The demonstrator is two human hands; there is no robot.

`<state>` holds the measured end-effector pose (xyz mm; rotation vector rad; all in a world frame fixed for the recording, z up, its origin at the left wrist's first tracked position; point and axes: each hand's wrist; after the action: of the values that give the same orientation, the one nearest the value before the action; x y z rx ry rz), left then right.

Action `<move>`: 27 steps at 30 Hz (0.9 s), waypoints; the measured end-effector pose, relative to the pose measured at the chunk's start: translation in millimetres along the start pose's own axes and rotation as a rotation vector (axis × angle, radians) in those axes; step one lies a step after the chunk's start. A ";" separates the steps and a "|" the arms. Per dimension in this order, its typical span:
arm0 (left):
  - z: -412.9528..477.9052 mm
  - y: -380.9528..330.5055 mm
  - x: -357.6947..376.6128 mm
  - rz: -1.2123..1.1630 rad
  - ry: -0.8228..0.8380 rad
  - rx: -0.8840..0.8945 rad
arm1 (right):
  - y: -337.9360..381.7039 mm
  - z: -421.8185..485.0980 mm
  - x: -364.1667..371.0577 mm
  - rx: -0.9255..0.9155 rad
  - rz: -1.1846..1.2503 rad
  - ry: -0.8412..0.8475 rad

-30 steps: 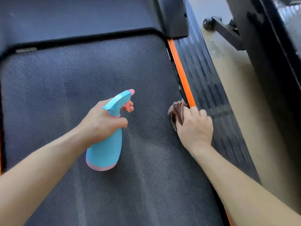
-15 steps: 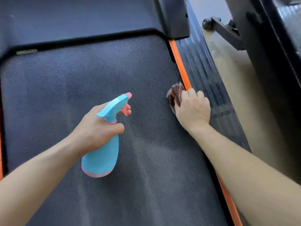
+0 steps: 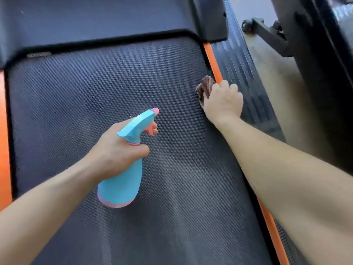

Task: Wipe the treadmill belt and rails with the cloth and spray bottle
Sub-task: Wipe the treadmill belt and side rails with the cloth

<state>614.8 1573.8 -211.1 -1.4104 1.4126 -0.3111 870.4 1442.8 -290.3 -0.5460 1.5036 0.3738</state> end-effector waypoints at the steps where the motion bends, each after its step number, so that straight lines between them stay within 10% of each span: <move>1: 0.9 1.1 -0.5 0.014 -0.010 -0.011 | -2.4 -0.9 1.2 -0.008 -0.009 0.000; 11: 3.9 0.5 3.1 -0.049 0.024 -0.050 | -36.3 -161.7 26.5 -0.201 -0.002 -0.048; 20: -7.4 7.9 14.5 -0.094 -0.006 -0.139 | 48.5 -40.7 17.1 -0.275 0.072 -0.138; 27: -32.8 5.4 14.1 -0.148 -0.006 -0.208 | 8.0 -186.6 27.0 -0.404 0.088 -0.058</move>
<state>589.8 1547.9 -208.8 -1.6890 1.3688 -0.2604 711.9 1343.2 -315.0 -0.7796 1.4044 0.7652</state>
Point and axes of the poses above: each hand's wrist, its own z-axis towards the middle knuckle, its own x-axis out of the palm, y = z × x, and after that the axes turned 3 degrees about -z, right-handed
